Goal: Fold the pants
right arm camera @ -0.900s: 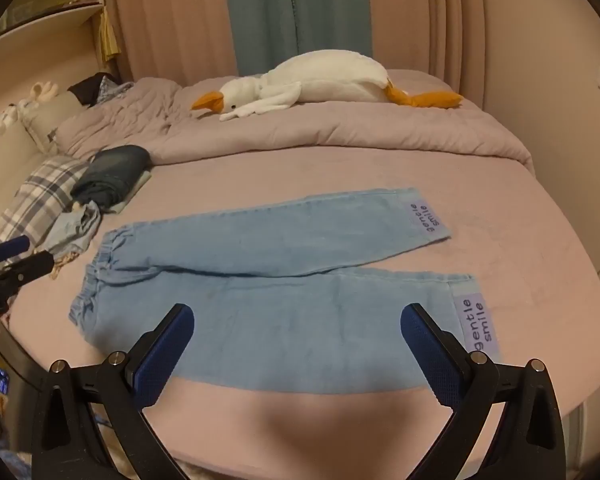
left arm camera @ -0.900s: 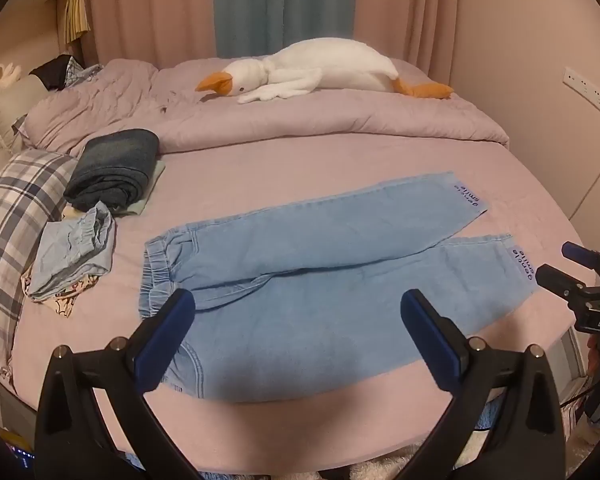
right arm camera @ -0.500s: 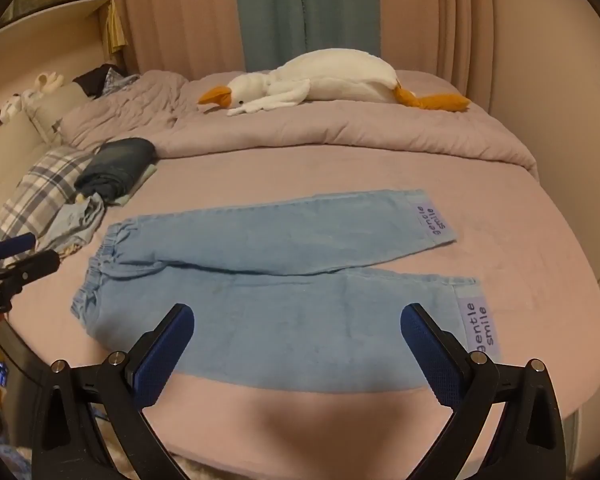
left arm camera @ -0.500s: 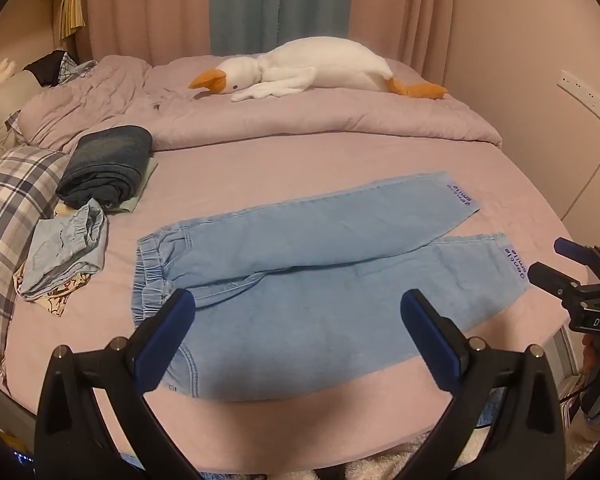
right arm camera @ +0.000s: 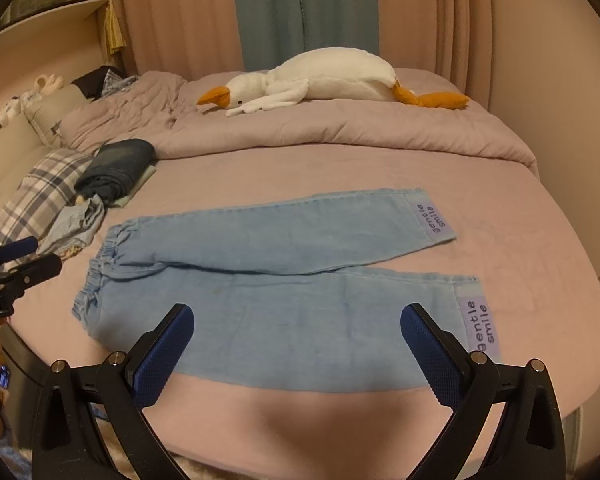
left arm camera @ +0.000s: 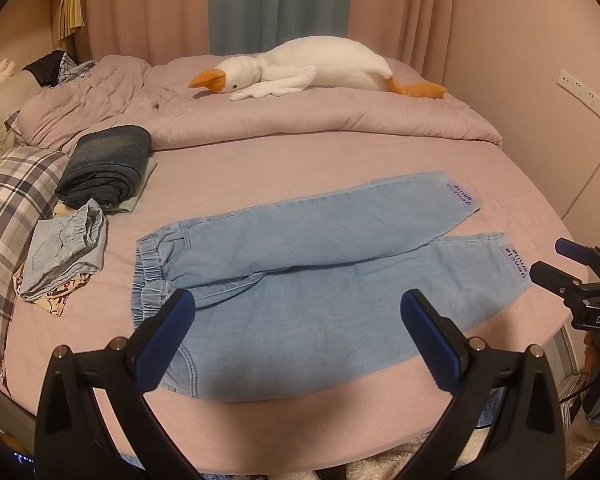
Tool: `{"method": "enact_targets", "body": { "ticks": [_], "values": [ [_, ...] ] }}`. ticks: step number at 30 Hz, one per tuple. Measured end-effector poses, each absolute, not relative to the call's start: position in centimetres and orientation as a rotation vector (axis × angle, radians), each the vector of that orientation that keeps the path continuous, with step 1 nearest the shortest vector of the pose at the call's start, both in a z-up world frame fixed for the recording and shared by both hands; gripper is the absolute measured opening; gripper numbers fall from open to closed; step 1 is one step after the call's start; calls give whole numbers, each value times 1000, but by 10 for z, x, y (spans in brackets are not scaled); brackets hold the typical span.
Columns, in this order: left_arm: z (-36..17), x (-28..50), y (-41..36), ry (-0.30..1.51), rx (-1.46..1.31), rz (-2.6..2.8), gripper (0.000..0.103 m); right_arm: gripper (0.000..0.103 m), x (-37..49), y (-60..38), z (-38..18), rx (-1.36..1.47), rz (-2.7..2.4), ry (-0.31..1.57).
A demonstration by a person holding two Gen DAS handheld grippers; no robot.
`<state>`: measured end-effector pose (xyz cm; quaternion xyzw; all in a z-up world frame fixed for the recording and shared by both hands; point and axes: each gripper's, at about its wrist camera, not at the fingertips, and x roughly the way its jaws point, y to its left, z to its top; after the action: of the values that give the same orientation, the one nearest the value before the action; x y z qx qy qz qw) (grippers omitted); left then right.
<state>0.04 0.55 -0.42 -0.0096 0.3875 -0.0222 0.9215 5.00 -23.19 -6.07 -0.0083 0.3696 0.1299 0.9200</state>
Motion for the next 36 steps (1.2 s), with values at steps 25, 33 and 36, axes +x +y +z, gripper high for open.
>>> {"method": "enact_targets", "body": {
  "ticks": [25, 33, 36],
  "values": [
    [-5, 5, 8, 799, -16, -42, 103, 102, 50, -228, -62, -25, 270, 766],
    [-5, 4, 8, 799, -16, -42, 103, 102, 52, -229, -63, -20, 275, 766],
    [-6, 4, 8, 803, -17, -42, 103, 102, 53, -230, -63, -19, 275, 768]
  ]
}}
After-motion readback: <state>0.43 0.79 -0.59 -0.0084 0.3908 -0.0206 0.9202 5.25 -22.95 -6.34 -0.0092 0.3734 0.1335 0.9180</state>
